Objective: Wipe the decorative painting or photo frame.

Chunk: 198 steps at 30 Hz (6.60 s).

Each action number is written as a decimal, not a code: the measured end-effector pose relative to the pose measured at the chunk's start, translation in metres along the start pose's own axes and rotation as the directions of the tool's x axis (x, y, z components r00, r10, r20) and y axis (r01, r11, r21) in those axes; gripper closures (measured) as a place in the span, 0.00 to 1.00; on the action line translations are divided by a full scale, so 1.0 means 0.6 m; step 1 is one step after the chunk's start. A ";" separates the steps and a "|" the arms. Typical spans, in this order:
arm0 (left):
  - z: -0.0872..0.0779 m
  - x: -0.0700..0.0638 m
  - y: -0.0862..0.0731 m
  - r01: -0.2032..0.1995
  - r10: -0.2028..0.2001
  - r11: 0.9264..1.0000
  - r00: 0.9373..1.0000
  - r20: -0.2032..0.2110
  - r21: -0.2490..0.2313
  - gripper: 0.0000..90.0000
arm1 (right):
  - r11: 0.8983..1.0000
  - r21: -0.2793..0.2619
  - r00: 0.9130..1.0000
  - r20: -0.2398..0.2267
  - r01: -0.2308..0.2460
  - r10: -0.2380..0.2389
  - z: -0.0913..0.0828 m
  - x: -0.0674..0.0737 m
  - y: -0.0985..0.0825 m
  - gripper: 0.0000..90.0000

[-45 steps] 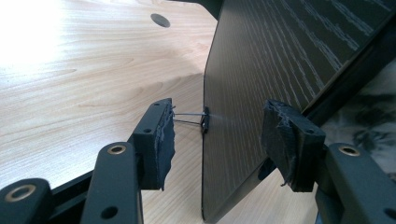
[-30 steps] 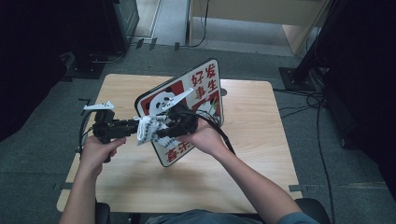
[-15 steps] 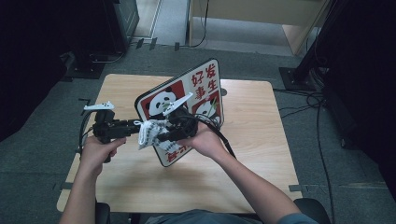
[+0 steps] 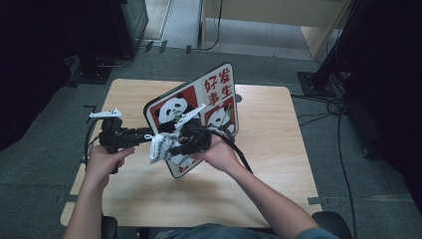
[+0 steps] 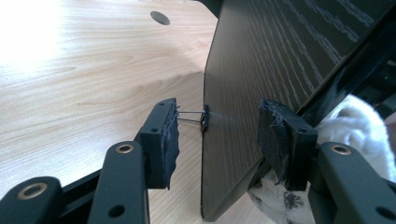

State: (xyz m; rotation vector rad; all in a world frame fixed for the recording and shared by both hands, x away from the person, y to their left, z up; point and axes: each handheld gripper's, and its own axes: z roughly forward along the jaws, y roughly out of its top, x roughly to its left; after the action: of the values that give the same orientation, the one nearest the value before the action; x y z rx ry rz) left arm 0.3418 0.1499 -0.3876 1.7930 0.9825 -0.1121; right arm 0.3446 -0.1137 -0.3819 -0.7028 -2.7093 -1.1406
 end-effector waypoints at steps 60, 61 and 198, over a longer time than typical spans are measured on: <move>0.000 0.002 -0.001 0.008 -0.008 1.000 1.000 -0.008 0.005 0.54 | 0.996 0.078 0.999 -0.020 -0.043 0.045 0.074 -0.019 -0.096 0.87; 0.000 0.002 -0.001 0.010 -0.010 1.000 1.000 -0.009 0.005 0.54 | 0.996 0.080 0.999 -0.020 -0.044 0.046 0.075 -0.020 -0.097 0.87; -0.077 0.034 -0.033 0.071 -0.076 0.996 0.989 -0.126 -0.048 0.43 | 0.998 -0.020 0.998 0.034 0.060 -0.059 -0.077 0.046 0.144 0.88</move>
State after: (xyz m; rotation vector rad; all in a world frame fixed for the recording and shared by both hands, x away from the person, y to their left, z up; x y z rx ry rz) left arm 0.3260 0.2016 -0.3915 1.7416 1.1346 -0.0214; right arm 0.3568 -0.0834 -0.2859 -0.6539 -2.7672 -1.1825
